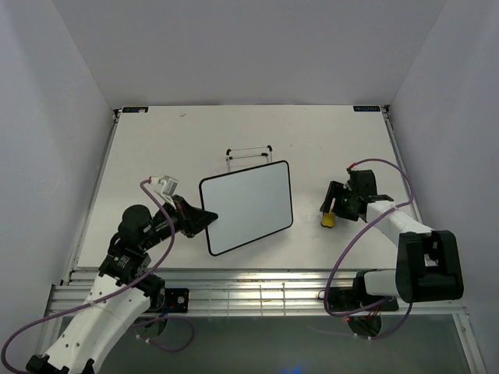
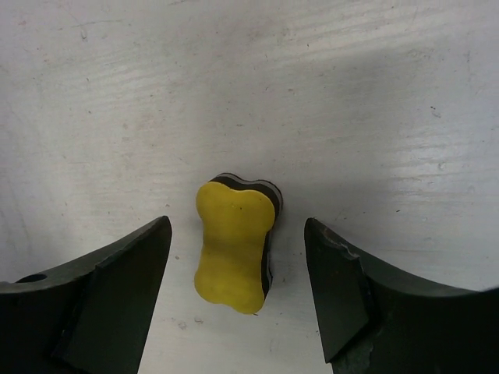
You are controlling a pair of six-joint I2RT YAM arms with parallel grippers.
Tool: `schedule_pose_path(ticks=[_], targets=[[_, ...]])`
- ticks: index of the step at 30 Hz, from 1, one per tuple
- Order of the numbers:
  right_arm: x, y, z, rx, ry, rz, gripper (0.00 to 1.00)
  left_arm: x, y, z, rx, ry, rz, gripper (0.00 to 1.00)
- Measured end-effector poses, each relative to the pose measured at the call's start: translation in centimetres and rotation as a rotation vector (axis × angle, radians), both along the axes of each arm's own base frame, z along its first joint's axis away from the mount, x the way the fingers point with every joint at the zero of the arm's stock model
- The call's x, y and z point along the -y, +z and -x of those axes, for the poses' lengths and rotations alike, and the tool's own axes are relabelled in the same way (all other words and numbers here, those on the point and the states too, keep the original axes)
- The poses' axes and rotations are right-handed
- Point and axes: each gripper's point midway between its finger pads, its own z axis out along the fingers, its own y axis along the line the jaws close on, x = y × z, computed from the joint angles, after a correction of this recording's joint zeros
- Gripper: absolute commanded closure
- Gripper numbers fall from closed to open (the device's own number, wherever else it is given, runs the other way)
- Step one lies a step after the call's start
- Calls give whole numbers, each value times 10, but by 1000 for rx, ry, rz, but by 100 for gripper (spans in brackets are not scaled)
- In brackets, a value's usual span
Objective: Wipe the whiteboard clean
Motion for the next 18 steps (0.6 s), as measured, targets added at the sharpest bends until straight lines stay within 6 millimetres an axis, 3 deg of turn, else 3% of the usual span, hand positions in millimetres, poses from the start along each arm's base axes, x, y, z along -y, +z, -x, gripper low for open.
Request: schedule_pose_path(ticks=[4, 9, 14, 18], targets=[[0, 15, -1, 48, -1, -4, 23, -2, 10, -11, 35, 27, -35, 100], [-1, 53, -1, 165, 3, -21, 23, 5, 25, -27, 67, 15, -68, 100], [-9, 104, 7, 338, 39, -76, 18, 16, 36, -54, 109, 6, -108, 100], [-15, 129, 17, 424, 78, -111, 14, 31, 44, -83, 150, -29, -127, 100]])
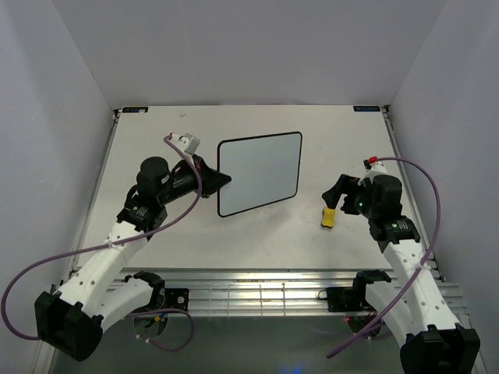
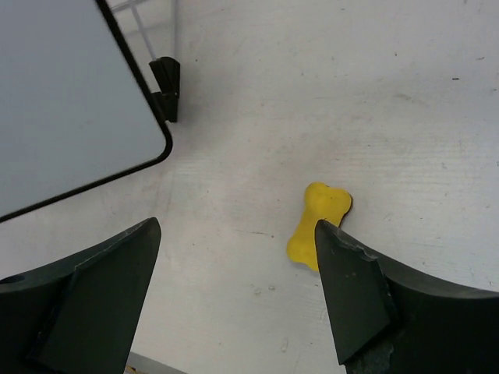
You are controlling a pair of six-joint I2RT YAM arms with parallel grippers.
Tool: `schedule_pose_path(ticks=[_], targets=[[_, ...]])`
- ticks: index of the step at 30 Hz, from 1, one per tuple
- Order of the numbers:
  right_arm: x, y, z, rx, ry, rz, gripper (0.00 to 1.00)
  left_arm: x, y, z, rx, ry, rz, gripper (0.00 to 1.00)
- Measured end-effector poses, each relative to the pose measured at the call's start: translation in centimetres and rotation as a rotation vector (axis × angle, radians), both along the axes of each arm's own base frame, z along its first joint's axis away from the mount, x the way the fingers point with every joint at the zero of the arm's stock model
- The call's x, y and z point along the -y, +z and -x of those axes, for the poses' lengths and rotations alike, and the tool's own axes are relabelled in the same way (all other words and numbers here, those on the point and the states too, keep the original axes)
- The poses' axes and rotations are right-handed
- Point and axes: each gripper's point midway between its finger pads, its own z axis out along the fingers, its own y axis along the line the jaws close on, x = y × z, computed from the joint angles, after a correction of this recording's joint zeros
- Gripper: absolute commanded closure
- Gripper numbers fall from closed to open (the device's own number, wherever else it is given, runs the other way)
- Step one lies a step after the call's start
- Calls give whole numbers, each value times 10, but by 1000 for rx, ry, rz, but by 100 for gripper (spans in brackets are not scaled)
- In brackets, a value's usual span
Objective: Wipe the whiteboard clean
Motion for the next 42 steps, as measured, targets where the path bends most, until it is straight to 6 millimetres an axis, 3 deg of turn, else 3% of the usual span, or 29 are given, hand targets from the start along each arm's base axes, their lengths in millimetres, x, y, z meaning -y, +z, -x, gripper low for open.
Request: schedule_pose_path(ticks=[3, 7, 10, 13, 16, 20, 24, 32, 35, 42], targets=[[-5, 7, 9, 21, 38, -14, 14, 14, 10, -14, 35, -74, 13, 100], [-25, 19, 25, 55, 173, -61, 13, 20, 24, -11, 103, -182, 44, 100], [-41, 38, 38, 118, 284, -114, 11, 12, 38, -11, 176, -225, 66, 100], [-46, 57, 45, 173, 324, -130, 11, -8, 51, -24, 255, -233, 86, 100], [-50, 78, 50, 229, 347, -146, 11, -21, 43, -45, 267, -242, 80, 100], [-54, 93, 57, 275, 360, -184, 10, -19, 14, -78, 191, -271, 91, 100], [-54, 90, 58, 271, 352, -192, 10, -15, 1, -93, 135, -275, 135, 100], [-52, 76, 49, 217, 338, -177, 10, -14, 36, -78, 228, -297, 211, 100], [-52, 75, 49, 214, 337, -176, 9, -14, 40, -80, 242, -295, 242, 100], [-51, 80, 52, 238, 339, -174, 9, -9, 12, -123, 133, -260, 344, 100]])
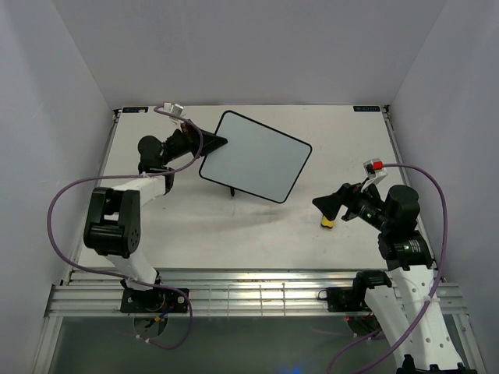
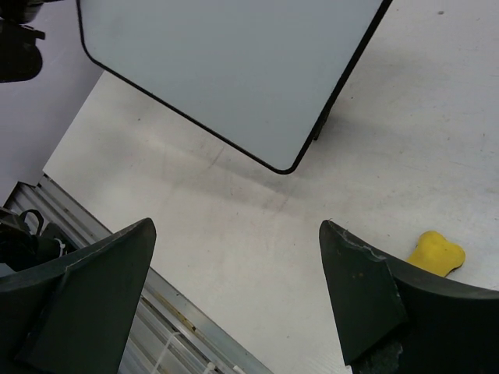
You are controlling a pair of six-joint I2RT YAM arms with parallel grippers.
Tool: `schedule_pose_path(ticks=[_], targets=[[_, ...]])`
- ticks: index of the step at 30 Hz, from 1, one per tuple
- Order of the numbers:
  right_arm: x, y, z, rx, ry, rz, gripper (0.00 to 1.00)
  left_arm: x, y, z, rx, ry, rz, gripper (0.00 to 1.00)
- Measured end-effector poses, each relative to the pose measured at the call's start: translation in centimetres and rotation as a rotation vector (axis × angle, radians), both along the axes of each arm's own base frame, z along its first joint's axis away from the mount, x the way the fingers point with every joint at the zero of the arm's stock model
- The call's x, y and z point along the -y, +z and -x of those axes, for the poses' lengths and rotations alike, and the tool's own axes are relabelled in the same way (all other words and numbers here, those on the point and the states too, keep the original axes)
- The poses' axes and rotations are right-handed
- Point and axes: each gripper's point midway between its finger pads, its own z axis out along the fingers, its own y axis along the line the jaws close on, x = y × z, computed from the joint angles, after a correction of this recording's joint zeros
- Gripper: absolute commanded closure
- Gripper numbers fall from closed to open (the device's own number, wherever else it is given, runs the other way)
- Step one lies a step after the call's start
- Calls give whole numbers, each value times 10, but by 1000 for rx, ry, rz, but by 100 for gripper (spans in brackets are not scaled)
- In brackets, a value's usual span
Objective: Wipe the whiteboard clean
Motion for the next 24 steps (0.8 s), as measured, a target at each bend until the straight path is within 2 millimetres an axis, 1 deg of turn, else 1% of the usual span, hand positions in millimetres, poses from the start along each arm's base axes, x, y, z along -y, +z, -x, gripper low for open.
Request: schedule_pose_path(ticks=[5, 7, 9, 14, 19, 24], targets=[[0, -2, -1, -9, -1, 2, 9, 4, -29, -37, -131, 9, 49, 100], [0, -5, -3, -23, 0, 4, 9, 4, -37, -47, -162, 16, 60, 100], [0, -7, -4, -31, 0, 6, 9, 4, -44, -52, -180, 26, 66, 100], [0, -11, -6, -47, 0, 8, 9, 6, -51, -69, -199, 38, 88, 100], [-1, -16, -7, -60, 1, 9, 9, 5, -62, -80, -223, 69, 102, 100], [-1, -30, -7, -94, 4, 11, 10, 4, -59, -89, -199, 98, 110, 100]])
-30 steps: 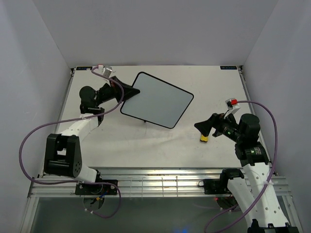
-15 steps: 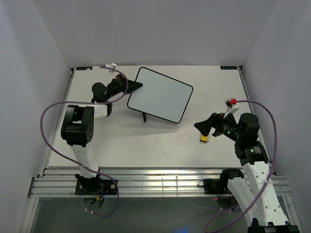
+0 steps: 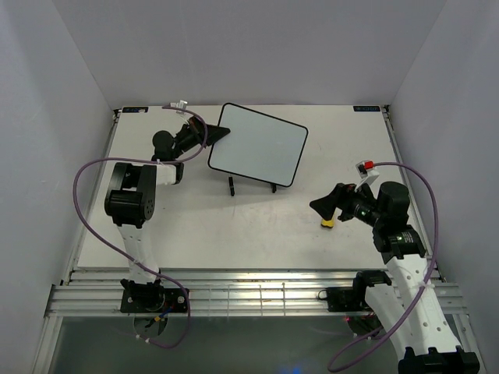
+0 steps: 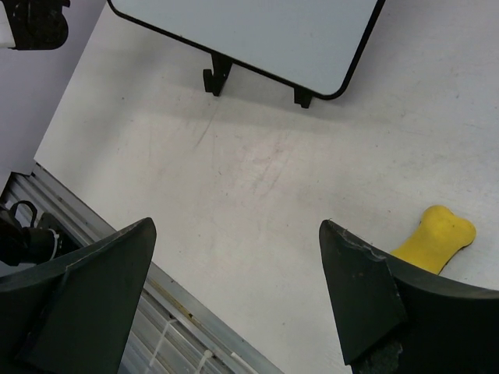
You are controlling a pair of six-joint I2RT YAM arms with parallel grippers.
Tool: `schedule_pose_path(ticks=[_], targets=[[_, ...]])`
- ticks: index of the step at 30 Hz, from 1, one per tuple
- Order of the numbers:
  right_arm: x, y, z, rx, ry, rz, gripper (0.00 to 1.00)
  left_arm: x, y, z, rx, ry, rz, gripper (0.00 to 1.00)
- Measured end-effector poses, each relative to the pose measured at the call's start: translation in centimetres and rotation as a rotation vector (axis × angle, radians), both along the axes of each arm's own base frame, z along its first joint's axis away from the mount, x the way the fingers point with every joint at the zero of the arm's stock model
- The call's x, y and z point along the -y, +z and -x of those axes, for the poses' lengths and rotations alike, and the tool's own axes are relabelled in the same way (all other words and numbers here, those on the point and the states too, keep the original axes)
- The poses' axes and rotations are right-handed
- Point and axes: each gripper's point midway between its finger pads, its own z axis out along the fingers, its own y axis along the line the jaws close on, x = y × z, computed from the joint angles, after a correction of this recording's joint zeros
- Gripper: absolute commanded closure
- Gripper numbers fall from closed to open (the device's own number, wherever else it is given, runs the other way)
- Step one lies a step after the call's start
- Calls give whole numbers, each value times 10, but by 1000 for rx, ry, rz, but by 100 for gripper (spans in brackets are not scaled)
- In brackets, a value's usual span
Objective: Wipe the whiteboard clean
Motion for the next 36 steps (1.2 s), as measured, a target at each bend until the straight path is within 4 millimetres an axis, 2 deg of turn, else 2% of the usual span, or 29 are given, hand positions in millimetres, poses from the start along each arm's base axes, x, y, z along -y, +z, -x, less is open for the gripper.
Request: schedule_pose_path(ticks=[5, 8, 15, 22, 30, 36], targets=[[-1, -12, 0, -29, 4, 0, 10, -1, 0, -8, 23, 27, -3, 100], [-1, -11, 0, -26, 5, -1, 10, 1, -4, -12, 42, 35, -14, 100], [-1, -8, 2, -12, 7, -3, 10, 4, -27, -16, 54, 32, -59, 100], [-1, -6, 3, -3, 7, -2, 10, 2, -33, -15, 83, 26, -83, 100], [0, -2, 5, 20, 4, -3, 10, -10, -51, -17, 99, -20, -117, 100], [0, 5, 9, 50, 4, -7, 9, -27, -67, -16, 72, -23, -136, 100]])
